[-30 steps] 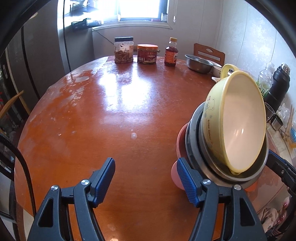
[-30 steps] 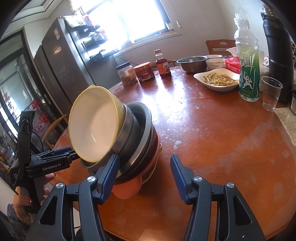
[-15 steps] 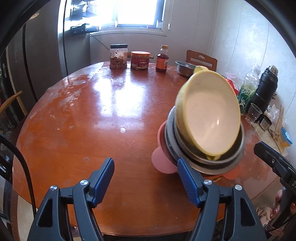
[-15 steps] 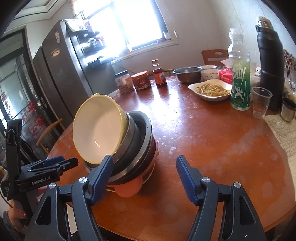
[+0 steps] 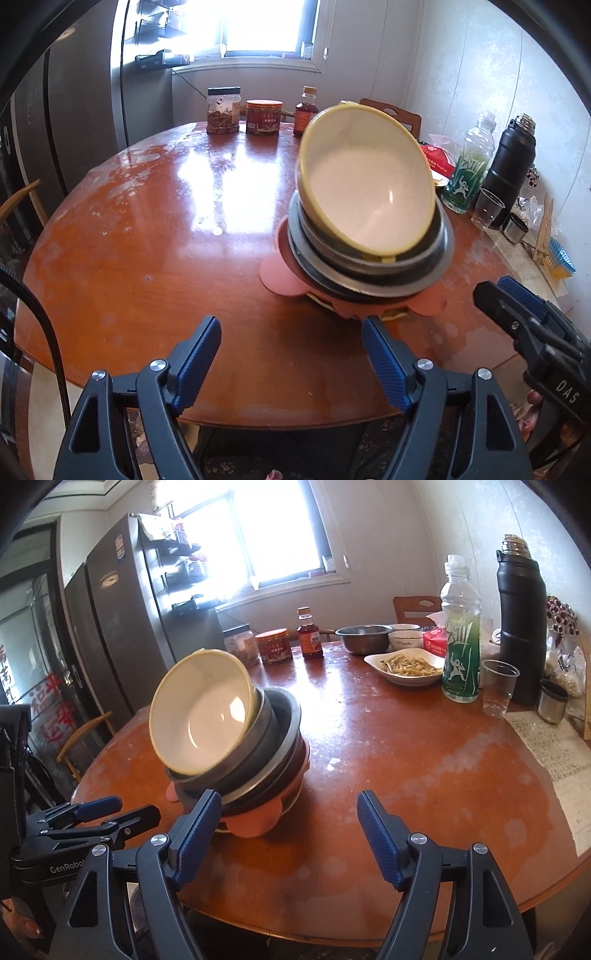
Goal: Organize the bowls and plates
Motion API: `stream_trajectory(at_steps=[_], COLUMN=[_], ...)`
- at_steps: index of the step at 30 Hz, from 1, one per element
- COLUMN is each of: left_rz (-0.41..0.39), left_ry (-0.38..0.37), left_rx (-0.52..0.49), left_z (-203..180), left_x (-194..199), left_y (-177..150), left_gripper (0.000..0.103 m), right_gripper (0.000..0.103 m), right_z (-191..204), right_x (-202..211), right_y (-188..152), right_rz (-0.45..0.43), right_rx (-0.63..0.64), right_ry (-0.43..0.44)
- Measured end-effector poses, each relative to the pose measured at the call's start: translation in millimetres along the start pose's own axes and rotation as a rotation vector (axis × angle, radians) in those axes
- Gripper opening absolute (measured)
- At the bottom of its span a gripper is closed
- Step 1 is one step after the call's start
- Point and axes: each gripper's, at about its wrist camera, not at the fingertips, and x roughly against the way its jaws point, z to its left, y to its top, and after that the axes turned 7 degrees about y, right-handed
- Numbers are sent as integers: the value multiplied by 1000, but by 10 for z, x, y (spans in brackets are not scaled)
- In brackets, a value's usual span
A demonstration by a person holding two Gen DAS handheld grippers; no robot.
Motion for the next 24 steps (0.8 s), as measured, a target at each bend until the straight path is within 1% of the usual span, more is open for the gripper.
stream_trajectory(at_steps=[1,5,9,11,14,18,24], left_rz=[4,14,15,19,29,34,37], left_ry=[-5,24,25,33,27,24,20], left_rx=[-1,-2,7,1,-1,-7,-5], left_z=[-11,-14,5,-4,-13,-17,-16], left_x=[-2,-5,21,30,30,28,25], left_y=[-25,-109,-180,-213,-255,-281,-272], left_gripper=[79,79,80,80,80,80,80], right_gripper=[77,77,78,78,78,78,78], right_z=[17,88,159,193,201,212,239], right_x=[6,26,27,42,26,50,6], right_y=[-35,-155,-243,-279,-291,-305,-349], right_rz=[2,8,18,7,17,3,27], right_rx=[9,47,60,64,58,57,57], right_ry=[-6,-31,-28,-39,-30,-41,-41])
